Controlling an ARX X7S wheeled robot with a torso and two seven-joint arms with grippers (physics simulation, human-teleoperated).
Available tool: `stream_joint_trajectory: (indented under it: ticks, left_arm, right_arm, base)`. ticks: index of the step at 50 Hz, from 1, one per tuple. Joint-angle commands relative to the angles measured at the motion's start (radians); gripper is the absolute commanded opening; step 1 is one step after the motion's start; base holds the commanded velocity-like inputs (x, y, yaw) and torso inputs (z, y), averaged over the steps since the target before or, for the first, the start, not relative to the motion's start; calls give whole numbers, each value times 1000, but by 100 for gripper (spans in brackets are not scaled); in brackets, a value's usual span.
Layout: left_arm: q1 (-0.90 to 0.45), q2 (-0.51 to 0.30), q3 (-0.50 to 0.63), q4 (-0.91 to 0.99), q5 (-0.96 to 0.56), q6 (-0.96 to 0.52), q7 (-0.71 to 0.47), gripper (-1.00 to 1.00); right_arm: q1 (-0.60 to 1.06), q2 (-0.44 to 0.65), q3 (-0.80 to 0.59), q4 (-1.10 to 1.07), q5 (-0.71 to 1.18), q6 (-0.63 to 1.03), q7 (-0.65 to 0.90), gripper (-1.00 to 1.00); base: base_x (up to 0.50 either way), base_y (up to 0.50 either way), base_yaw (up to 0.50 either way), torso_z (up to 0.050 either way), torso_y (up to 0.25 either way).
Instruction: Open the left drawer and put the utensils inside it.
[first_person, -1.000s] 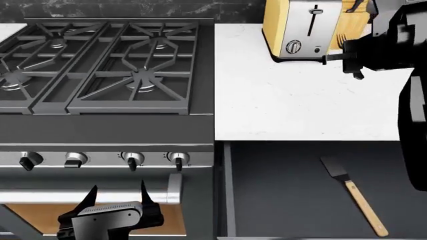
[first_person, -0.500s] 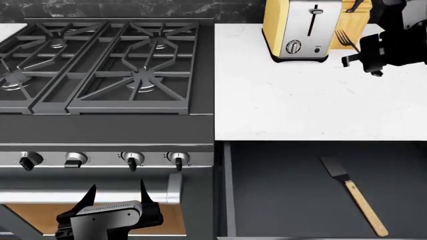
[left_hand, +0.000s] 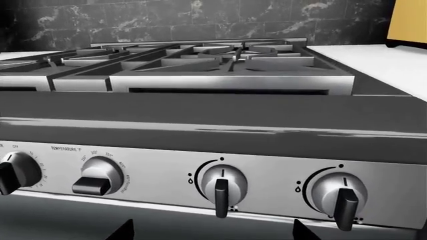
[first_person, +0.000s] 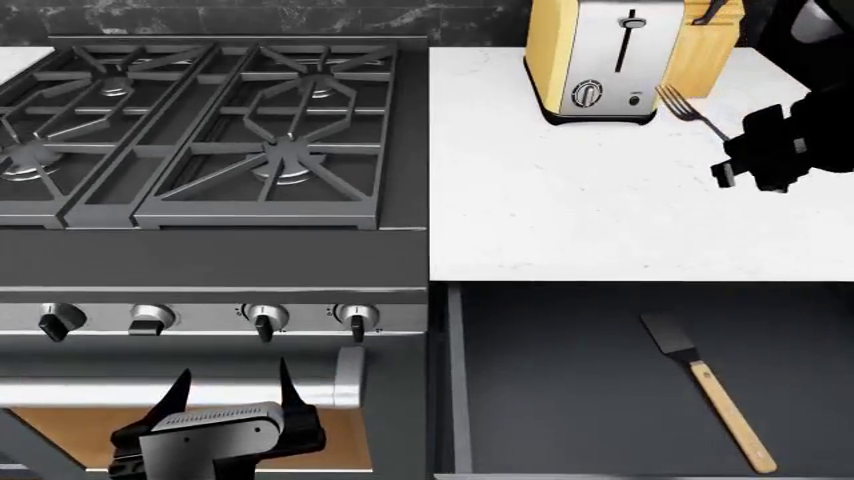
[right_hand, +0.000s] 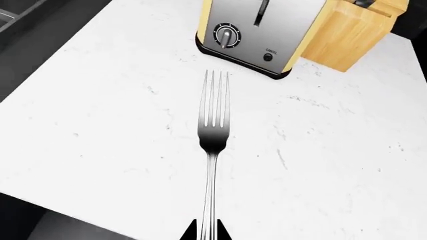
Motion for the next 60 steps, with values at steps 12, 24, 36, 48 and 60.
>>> stream_joint_trajectory:
  ticks: [12, 24, 36, 48, 60]
  left_arm:
    - [4, -4, 4, 10, 2, 2, -5, 100]
    - [2, -7, 4, 11, -1, 2, -7, 100]
    - [0, -8, 6, 11, -2, 1, -8, 100]
    - [6, -13, 3, 17, -5, 3, -13, 100]
    - [7, -14, 3, 20, -5, -1, -16, 100]
  right_arm:
    - [13, 275, -57, -259, 866, 42, 515, -100]
    - [14, 344, -73, -322, 1052, 24, 593, -100]
    - [30, 382, -104, -355, 1124, 8, 620, -100]
    - [35, 401, -137, -369, 1134, -14, 592, -100]
    - [35, 405, -140, -373, 1141, -17, 590, -100]
  base:
    - [0, 0, 0, 0, 0]
    - [0, 0, 0, 0, 0]
    - [0, 0, 0, 0, 0]
    - [0, 0, 0, 0, 0]
    - [0, 0, 0, 0, 0]
